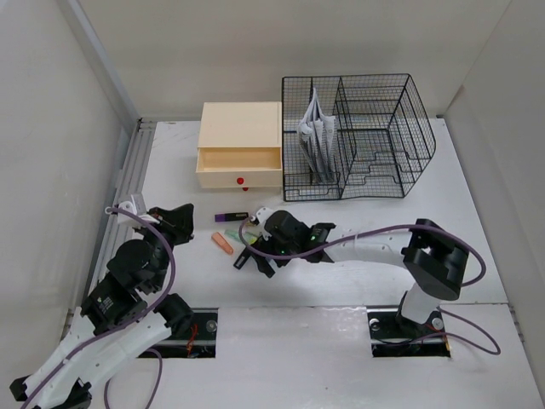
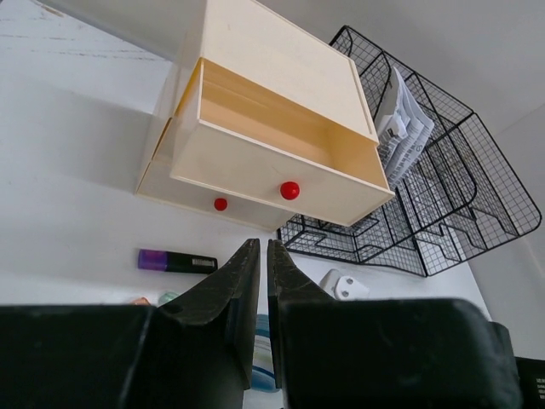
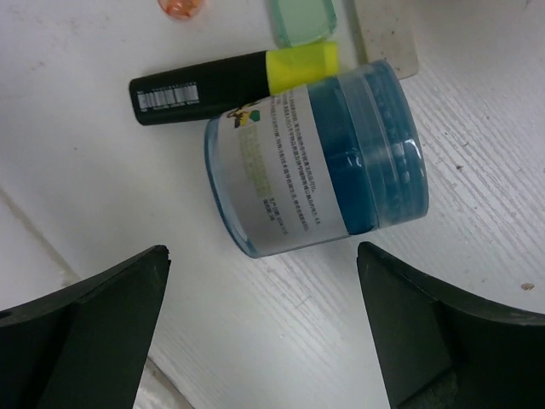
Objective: Organize the desk
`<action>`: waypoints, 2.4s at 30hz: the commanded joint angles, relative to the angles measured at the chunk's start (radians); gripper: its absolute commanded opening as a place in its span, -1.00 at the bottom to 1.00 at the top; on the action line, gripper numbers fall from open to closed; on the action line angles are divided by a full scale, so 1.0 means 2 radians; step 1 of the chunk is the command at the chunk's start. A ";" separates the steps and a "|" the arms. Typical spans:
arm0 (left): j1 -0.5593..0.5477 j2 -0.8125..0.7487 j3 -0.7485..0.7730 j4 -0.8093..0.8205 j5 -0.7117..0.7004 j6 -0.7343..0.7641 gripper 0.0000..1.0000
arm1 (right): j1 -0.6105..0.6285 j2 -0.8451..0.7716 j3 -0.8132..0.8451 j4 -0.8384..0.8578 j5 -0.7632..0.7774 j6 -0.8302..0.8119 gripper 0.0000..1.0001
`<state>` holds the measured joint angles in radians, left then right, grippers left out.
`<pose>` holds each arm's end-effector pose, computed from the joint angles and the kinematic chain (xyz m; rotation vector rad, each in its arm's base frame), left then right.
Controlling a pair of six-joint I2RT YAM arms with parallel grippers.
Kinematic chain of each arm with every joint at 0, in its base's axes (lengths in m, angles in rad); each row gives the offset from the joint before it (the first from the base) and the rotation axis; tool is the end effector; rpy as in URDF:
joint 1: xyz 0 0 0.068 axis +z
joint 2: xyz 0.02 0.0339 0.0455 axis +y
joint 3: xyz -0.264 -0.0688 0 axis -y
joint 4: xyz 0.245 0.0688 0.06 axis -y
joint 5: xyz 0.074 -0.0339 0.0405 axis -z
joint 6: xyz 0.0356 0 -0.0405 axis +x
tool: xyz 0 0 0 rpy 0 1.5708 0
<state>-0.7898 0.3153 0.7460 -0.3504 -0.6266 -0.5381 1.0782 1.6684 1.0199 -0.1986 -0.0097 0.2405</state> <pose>0.0635 -0.0344 0.3604 -0.3228 1.5011 -0.5978 0.1651 0.3084 0.1940 -1.0256 2.2924 0.5920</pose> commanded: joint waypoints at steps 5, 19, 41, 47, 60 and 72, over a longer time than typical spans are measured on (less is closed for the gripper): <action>-0.001 -0.019 -0.007 0.015 0.000 0.013 -0.86 | 0.010 -0.002 0.029 0.023 0.070 -0.029 0.93; -0.001 -0.019 -0.007 0.019 0.009 0.013 -0.86 | 0.010 0.010 0.038 0.033 0.084 -0.092 0.93; -0.001 -0.028 -0.007 0.019 0.013 0.013 -0.86 | -0.005 0.036 0.025 0.055 0.006 -0.166 0.71; -0.001 -0.028 -0.007 0.019 0.018 0.013 -0.86 | -0.014 0.036 0.020 0.055 -0.044 -0.176 0.15; -0.001 -0.032 -0.012 0.029 0.018 0.017 -0.86 | -0.083 -0.035 0.122 -0.112 -0.193 -0.346 -0.78; -0.001 -0.021 -0.012 0.029 0.023 0.017 -0.86 | -0.096 -0.041 0.316 -0.204 -0.221 -0.394 -0.92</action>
<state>-0.7898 0.2665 0.7277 -0.3332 -0.5842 -0.5205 0.8845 1.6226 1.5135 -0.5953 -0.4149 -0.5129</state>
